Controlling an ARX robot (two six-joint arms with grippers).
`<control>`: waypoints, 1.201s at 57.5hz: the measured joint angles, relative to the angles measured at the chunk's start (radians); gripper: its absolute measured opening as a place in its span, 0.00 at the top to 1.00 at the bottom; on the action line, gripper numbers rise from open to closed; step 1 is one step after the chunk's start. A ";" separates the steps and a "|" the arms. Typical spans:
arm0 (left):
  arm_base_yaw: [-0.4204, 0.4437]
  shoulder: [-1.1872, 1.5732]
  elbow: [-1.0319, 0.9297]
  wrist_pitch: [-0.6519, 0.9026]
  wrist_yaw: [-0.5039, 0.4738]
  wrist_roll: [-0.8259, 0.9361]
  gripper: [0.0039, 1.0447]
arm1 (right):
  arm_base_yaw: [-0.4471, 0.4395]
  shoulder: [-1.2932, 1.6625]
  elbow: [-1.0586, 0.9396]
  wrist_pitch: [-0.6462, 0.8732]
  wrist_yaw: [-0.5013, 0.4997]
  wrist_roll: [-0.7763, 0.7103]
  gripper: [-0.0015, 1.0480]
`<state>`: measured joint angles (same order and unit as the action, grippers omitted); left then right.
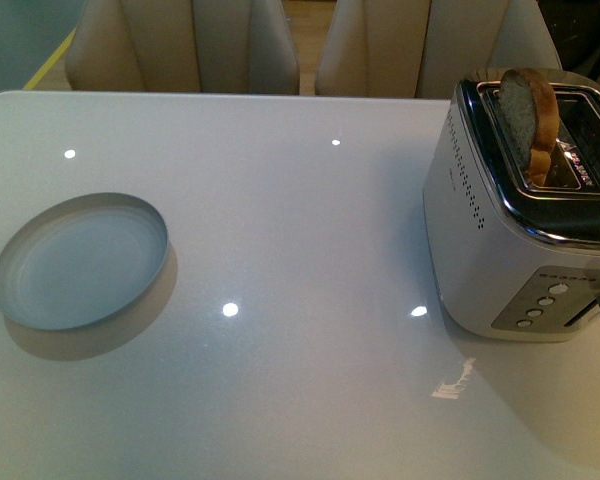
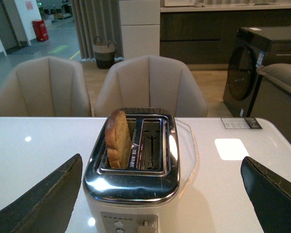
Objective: Left arm holds plate, right arm toasts bread
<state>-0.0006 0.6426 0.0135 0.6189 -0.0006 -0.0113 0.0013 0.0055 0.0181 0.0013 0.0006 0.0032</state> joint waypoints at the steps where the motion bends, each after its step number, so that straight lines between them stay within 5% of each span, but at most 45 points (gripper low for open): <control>1: 0.000 -0.014 0.000 -0.011 0.001 0.000 0.97 | 0.000 0.000 0.000 0.000 0.000 0.000 0.09; 52: 0.000 -0.472 0.000 -0.448 0.000 0.000 0.97 | 0.000 0.000 0.000 0.000 0.001 0.000 0.09; 58: 0.000 -0.608 0.000 -0.607 0.000 0.000 0.97 | 0.000 0.000 0.000 0.000 0.001 0.000 0.09; 69: 0.000 -0.636 0.000 -0.618 0.000 0.000 0.97 | 0.000 0.000 0.000 0.000 0.000 0.000 0.09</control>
<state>-0.0006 0.0067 0.0135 0.0013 -0.0002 -0.0109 0.0013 0.0055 0.0181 0.0013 0.0010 0.0032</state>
